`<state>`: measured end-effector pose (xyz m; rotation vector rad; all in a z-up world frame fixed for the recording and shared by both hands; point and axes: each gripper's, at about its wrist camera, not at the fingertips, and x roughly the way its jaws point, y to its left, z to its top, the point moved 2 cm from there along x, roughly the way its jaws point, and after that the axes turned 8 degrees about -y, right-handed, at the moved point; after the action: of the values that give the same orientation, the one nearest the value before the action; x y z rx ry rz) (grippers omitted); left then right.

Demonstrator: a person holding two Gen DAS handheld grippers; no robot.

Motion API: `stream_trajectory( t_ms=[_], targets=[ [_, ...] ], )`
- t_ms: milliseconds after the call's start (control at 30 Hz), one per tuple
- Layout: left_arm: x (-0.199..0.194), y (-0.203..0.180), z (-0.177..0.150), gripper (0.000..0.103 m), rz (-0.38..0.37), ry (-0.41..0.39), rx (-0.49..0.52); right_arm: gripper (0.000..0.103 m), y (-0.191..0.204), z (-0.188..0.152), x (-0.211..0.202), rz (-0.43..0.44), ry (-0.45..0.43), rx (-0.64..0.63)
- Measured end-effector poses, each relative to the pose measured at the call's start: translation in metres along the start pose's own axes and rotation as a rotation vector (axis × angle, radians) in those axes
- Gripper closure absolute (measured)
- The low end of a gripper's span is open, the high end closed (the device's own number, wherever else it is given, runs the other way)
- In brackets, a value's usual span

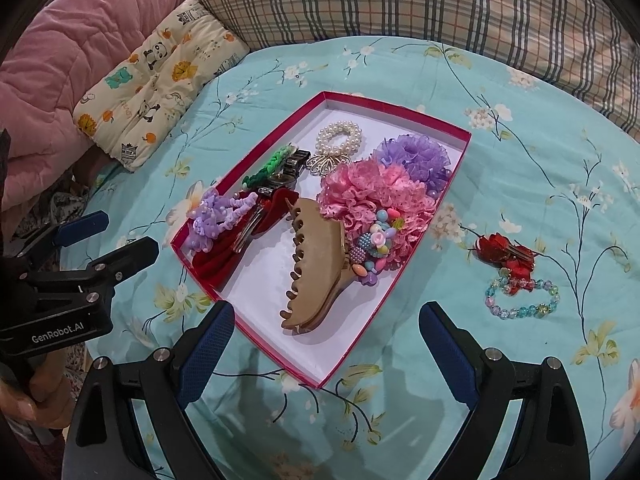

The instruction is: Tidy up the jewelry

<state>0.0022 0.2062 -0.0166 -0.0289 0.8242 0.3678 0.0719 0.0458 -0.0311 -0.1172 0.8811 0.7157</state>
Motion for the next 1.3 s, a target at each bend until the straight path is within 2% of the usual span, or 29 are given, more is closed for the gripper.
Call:
stream_trajectory(
  t_ms=[1300],
  targets=[
    [-0.0045, 0.0007, 0.0033, 0.014, 0.007, -0.009, 0.003, 0.008, -0.0008, 0.0001, -0.0064, -0.001, -0.008, -0.002]
  ],
)
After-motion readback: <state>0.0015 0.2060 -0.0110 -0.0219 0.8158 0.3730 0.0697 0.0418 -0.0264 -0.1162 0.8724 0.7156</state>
